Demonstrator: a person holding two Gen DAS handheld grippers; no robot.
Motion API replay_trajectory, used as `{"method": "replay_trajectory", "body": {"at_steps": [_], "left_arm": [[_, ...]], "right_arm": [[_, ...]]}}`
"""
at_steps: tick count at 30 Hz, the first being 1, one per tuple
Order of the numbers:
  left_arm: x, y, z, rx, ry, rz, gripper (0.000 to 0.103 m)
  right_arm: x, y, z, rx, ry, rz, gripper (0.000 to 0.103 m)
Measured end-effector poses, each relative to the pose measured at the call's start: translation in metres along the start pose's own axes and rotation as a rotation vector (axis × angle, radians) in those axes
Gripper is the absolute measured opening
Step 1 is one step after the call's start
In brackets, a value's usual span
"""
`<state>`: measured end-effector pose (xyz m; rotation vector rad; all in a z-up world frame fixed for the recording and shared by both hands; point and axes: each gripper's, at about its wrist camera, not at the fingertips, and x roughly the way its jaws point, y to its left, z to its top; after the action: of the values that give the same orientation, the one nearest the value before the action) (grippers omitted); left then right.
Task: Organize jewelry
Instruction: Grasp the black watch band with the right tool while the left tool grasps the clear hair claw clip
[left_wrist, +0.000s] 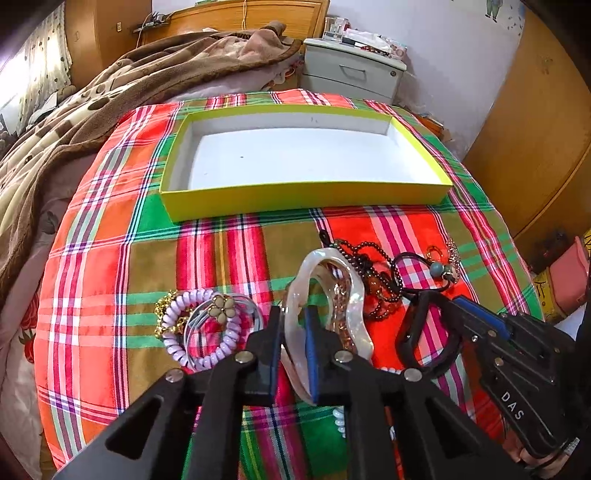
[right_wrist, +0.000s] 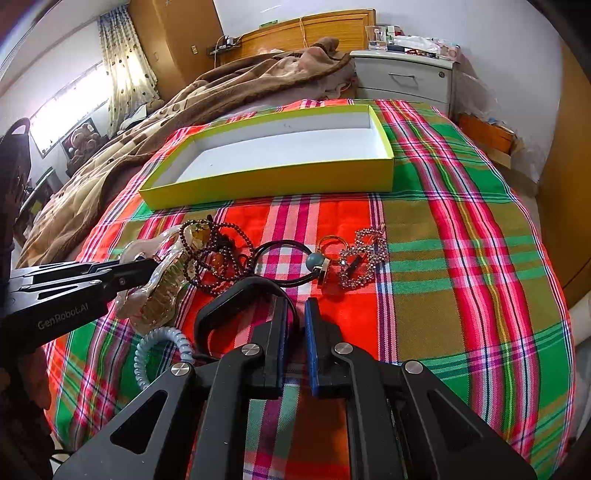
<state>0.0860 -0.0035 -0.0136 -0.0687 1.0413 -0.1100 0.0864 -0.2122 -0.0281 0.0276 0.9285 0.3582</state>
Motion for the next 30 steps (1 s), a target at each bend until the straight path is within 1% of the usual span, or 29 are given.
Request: {"method": "replay_trajectory", "body": {"at_steps": [10, 17, 24, 25, 26, 28, 30], "left_arm": [[-0.014, 0.004, -0.001, -0.016, -0.019, -0.027, 0.012], [-0.025, 0.007, -0.005, -0.007, -0.02, -0.028, 0.012], [-0.037, 0.01, -0.007, -0.016, -0.047, -0.034, 0.012], [-0.04, 0.01, -0.008, -0.015, -0.052, -0.038, 0.012], [-0.042, 0.011, -0.008, -0.019, -0.056, -0.043, 0.012], [-0.047, 0.011, -0.01, -0.018, -0.064, -0.054, 0.012], [-0.048, 0.012, -0.01, -0.018, -0.064, -0.05, 0.012]], "right_arm": [[-0.012, 0.0, 0.003, 0.007, -0.026, 0.0, 0.009], [-0.025, 0.002, 0.007, 0.005, -0.054, 0.005, 0.009], [-0.038, 0.0, 0.009, 0.009, -0.087, 0.015, 0.008], [-0.041, -0.001, 0.009, 0.011, -0.093, 0.022, 0.006], [-0.043, -0.002, 0.008, 0.014, -0.098, 0.029, 0.0], [-0.049, -0.006, 0.007, 0.026, -0.113, 0.041, 0.0], [-0.049, -0.01, 0.006, 0.024, -0.106, 0.023, 0.0]]}}
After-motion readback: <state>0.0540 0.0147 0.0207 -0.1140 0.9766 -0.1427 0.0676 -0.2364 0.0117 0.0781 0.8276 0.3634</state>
